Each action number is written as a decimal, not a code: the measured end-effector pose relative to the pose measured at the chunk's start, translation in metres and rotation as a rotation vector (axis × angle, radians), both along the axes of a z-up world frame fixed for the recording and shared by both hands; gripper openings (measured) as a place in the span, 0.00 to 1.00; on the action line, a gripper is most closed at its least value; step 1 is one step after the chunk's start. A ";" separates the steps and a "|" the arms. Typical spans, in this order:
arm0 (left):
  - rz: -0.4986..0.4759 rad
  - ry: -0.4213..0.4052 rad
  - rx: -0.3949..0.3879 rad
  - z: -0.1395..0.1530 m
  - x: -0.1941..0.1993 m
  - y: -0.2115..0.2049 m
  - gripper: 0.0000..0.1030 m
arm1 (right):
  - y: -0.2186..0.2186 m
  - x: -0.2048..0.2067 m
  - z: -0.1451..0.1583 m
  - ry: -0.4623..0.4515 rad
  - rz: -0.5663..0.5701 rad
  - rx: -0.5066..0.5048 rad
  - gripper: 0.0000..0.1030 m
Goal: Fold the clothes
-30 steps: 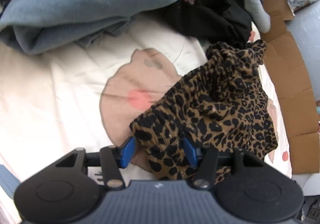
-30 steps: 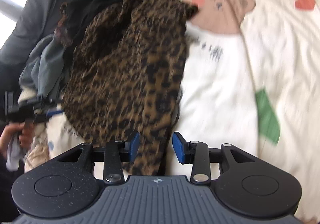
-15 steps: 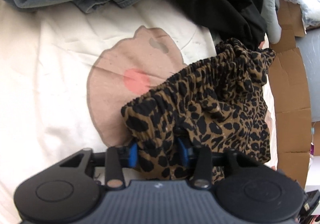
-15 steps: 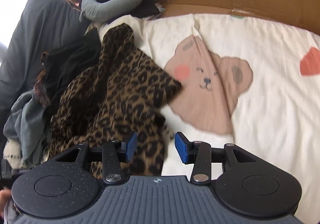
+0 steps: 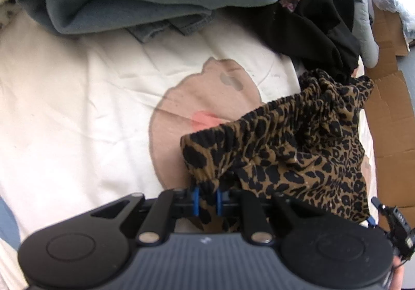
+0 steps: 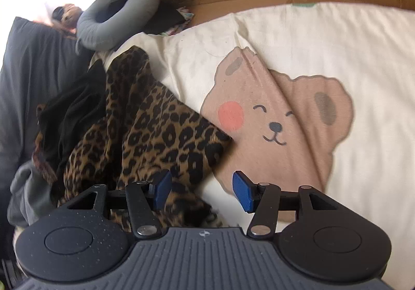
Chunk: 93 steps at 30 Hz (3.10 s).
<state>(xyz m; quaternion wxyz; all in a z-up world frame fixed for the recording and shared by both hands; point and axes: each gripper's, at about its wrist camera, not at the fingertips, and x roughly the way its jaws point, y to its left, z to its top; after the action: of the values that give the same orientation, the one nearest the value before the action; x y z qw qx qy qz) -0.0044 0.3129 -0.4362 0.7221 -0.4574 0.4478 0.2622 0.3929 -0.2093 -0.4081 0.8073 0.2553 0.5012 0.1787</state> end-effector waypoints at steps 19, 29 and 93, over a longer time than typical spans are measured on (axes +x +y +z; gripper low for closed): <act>0.008 0.012 0.053 0.005 -0.003 0.001 0.12 | 0.025 0.055 -0.040 0.123 -0.057 0.078 0.02; -0.006 -0.037 0.042 0.009 0.007 -0.005 0.12 | -0.002 0.034 -0.009 0.035 -0.059 0.049 0.01; -0.352 -0.174 -0.031 0.005 0.079 -0.069 0.13 | -0.124 -0.313 0.039 0.216 -0.204 0.129 0.01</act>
<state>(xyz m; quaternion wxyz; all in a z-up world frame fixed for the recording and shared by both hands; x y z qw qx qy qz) 0.0743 0.2442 -0.4316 0.7857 -0.4040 0.4608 0.0848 0.0804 -0.3330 -0.3690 0.7445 0.3739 0.5441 0.0992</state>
